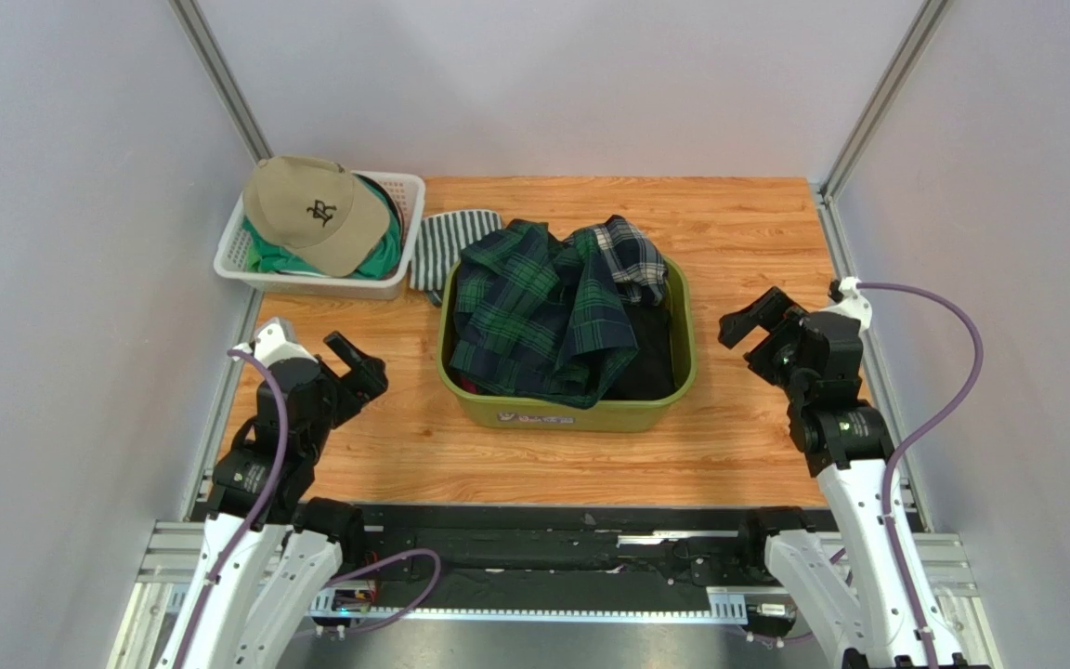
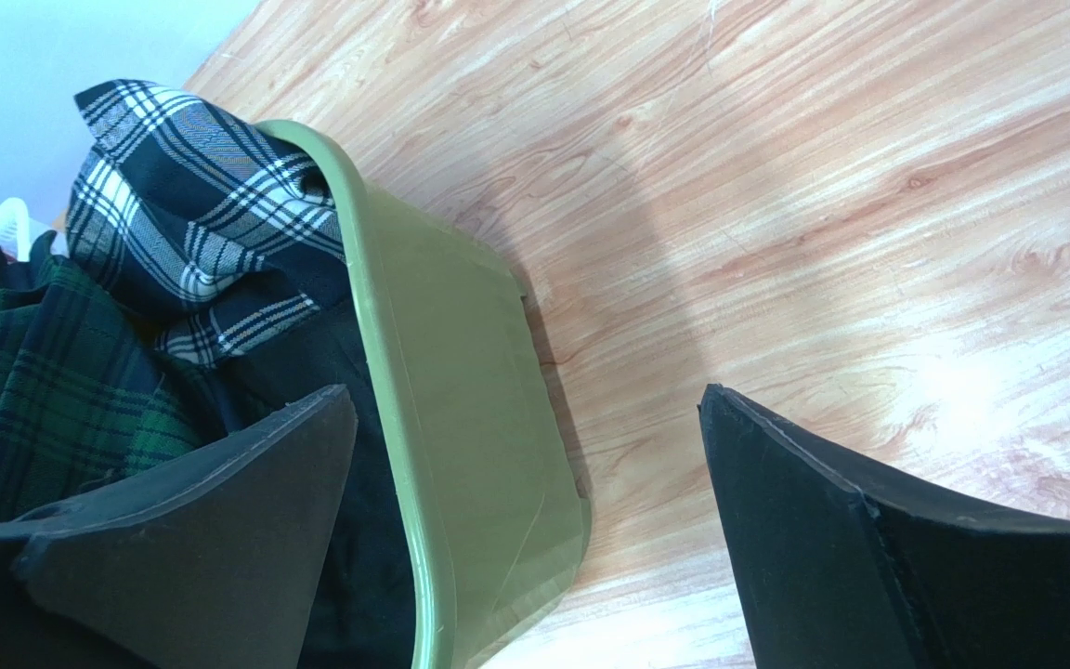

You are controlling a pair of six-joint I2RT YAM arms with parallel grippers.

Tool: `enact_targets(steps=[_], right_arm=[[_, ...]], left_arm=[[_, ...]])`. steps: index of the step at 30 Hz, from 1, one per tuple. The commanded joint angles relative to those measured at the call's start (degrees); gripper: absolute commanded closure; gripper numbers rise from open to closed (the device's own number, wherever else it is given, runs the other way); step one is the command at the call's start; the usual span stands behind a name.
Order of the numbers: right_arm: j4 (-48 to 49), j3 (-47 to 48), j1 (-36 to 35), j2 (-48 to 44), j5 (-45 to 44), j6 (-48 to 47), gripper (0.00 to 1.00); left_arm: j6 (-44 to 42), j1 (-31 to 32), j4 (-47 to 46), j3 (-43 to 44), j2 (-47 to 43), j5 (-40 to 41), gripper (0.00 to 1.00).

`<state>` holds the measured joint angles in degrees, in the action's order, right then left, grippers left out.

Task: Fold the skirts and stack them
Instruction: Move the bin to the corner of the board.

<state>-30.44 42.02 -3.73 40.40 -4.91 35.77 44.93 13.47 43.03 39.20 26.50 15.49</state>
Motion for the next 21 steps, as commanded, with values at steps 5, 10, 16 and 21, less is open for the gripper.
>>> enact_targets(steps=[5, 10, 16, 21], right_arm=[[2.8, -1.5, -0.1, -2.8, 0.3, 0.9, 0.01], [4.9, -1.9, -0.1, -2.1, 9.6, -2.4, 0.01], [5.0, 1.6, -0.5, 4.8, 27.4, -7.0, 0.10], [1.3, 6.3, -9.2, 12.1, 18.6, -11.3, 0.12]], left_arm=[[0.5, 0.1, 0.7, 1.1, 0.0, -0.7, 0.01], [0.3, 0.1, 1.3, 1.6, 0.0, -1.0, 0.01], [0.7, 0.1, 0.6, 1.3, 0.3, -2.4, 0.01], [0.2, 0.1, -1.2, 1.0, 1.1, -4.1, 0.01]])
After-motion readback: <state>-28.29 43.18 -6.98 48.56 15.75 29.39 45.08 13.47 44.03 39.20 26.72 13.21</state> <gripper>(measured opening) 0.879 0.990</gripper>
